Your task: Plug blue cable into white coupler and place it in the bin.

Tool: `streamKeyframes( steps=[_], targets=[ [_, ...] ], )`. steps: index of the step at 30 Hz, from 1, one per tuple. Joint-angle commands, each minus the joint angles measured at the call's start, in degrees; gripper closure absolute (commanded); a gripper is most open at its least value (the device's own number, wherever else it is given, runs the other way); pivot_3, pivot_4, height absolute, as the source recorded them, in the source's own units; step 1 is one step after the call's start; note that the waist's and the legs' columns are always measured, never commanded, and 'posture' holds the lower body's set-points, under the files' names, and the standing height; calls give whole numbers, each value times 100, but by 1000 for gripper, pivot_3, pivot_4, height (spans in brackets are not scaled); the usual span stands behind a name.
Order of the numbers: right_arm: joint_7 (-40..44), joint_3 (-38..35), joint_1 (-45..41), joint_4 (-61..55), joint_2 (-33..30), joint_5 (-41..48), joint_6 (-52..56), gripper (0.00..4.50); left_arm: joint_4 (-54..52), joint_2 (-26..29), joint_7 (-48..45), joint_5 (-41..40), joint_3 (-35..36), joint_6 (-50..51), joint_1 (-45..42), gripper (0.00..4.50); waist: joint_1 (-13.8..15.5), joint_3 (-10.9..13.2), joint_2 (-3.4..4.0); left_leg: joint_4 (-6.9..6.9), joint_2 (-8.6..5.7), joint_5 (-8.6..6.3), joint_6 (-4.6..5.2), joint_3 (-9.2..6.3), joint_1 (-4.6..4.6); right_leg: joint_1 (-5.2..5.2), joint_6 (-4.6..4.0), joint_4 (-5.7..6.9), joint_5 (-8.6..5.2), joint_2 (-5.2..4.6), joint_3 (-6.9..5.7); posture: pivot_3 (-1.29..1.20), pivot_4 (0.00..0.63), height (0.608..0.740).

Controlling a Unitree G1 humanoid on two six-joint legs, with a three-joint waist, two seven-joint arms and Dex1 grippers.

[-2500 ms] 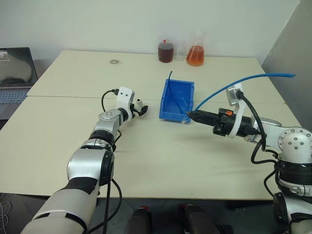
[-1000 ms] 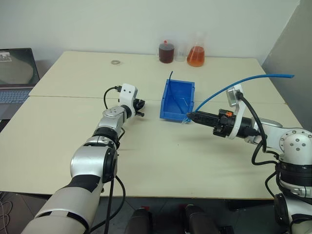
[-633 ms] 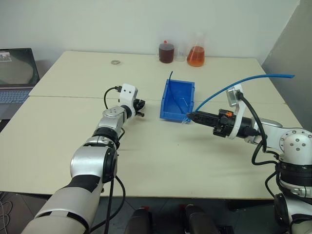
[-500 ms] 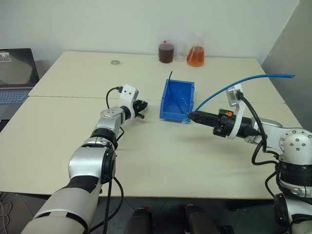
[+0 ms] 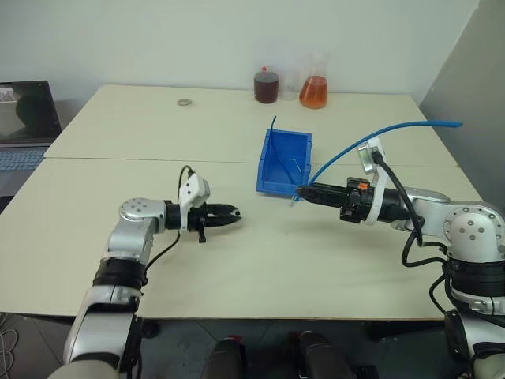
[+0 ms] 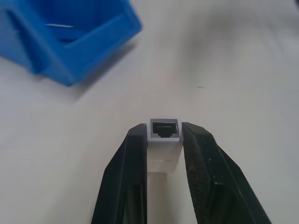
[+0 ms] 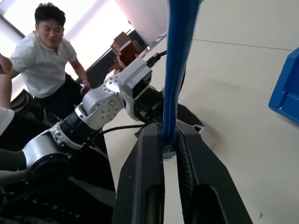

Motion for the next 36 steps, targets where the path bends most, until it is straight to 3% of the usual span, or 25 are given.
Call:
streamKeyframes(
  steps=[1,8,13,20,36],
  targets=[
    [658,577,-57,-211,-85,-907,-705,4390,-650,-329,48,-171,-384,-238,125,3731,2,0,0,1,-2,0,1,0,0,1,0,0,0,0,0,0,150,740],
    [1722,1571,9,-81,-167,-2377,-1952,4390,-196,-595,-93,-32,-874,-749,182,3731,-49,0,0,1,-8,0,1,1,5,1,0,1,0,8,1,0,150,740],
    [2171,1791,75,-45,-160,-3009,-2677,4390,289,-557,-142,45,-962,-1090,-4,3731,-41,0,1,1,-10,0,1,1,10,1,0,4,0,15,0,0,150,740],
    [2219,1942,434,115,120,-3841,-3716,4390,359,-572,-52,28,-970,-1069,-65,3731,-33,-1,1,2,-9,1,1,1,11,5,0,1,-1,10,1,0,150,740],
    [2481,2341,861,693,536,-4972,-4931,4390,-120,-553,82,-33,-995,-763,148,3731,-34,0,1,2,-12,1,0,1,17,8,0,4,-1,10,2,0,150,740]
  ],
)
